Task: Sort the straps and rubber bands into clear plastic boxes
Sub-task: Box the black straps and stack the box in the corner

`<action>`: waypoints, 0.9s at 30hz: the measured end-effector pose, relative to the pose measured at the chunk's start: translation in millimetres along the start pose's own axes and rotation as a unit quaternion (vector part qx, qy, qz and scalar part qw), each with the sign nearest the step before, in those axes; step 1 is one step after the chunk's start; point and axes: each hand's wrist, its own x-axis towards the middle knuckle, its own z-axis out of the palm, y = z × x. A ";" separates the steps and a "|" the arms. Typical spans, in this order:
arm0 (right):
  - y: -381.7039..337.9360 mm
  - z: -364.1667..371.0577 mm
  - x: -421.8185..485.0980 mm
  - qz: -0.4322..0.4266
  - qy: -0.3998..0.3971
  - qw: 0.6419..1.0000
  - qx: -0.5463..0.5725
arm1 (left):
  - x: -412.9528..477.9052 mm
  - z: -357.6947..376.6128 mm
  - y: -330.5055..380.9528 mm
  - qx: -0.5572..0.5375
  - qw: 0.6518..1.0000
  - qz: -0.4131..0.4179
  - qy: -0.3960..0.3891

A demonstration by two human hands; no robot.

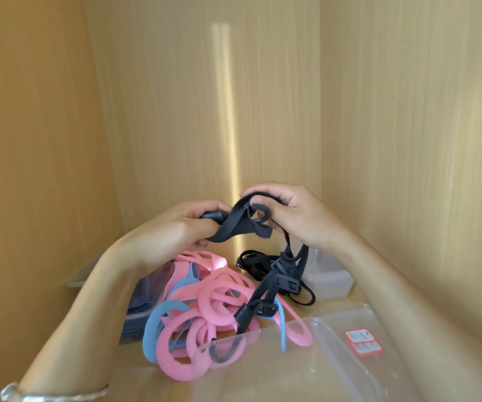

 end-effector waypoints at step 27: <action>-0.4 5.8 -2.2 0.033 -0.045 0.992 -0.114 | 18.0 14.0 5.7 0.349 0.847 0.054 0.398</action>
